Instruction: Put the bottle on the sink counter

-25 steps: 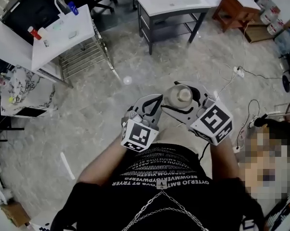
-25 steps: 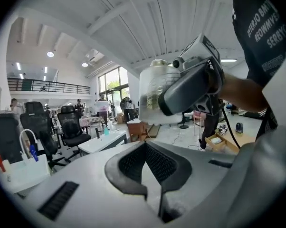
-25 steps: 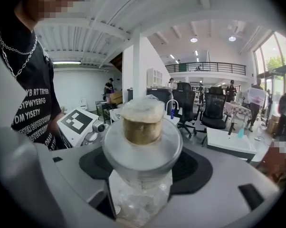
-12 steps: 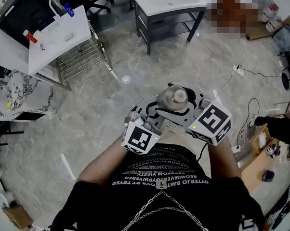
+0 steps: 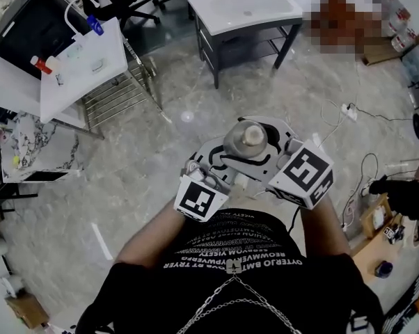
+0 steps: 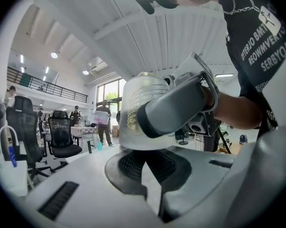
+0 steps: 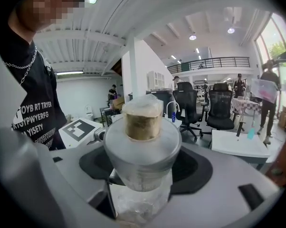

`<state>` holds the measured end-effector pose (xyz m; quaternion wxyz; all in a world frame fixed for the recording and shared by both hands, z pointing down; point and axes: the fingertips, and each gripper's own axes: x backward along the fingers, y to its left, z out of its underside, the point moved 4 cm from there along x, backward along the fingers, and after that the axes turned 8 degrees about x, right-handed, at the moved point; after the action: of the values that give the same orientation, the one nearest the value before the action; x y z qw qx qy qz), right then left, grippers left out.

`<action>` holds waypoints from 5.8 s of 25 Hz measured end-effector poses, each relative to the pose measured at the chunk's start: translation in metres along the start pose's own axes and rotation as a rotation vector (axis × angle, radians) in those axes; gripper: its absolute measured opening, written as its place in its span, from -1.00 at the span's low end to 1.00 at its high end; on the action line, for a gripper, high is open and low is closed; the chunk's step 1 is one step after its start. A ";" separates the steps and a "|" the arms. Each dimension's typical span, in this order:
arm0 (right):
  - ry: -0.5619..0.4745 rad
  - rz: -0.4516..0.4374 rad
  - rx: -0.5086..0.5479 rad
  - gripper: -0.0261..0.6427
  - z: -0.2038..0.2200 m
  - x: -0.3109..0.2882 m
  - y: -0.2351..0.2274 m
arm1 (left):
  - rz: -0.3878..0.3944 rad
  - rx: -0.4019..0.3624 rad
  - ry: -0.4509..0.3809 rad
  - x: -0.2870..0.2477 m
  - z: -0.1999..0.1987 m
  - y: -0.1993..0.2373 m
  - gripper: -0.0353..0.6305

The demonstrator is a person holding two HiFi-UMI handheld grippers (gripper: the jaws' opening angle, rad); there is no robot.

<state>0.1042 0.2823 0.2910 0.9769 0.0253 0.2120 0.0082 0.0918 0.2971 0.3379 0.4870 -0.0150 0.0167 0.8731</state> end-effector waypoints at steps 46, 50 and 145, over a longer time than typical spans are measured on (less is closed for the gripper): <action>0.119 0.115 -0.042 0.07 0.073 -0.001 -0.305 | -0.448 0.050 0.124 -0.143 -0.017 0.243 -0.88; 0.122 0.128 -0.046 0.07 0.064 -0.016 -0.333 | -0.420 0.044 0.115 -0.161 -0.020 0.272 -0.88; 0.320 0.050 -0.061 0.07 0.291 -0.472 -0.717 | -0.671 0.206 0.341 -0.293 0.120 0.643 -0.88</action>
<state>-0.2006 -0.4598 0.7133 0.9305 -0.0009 0.3638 0.0431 -0.3029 -0.2848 0.4791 0.7346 -0.1155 0.1792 0.6441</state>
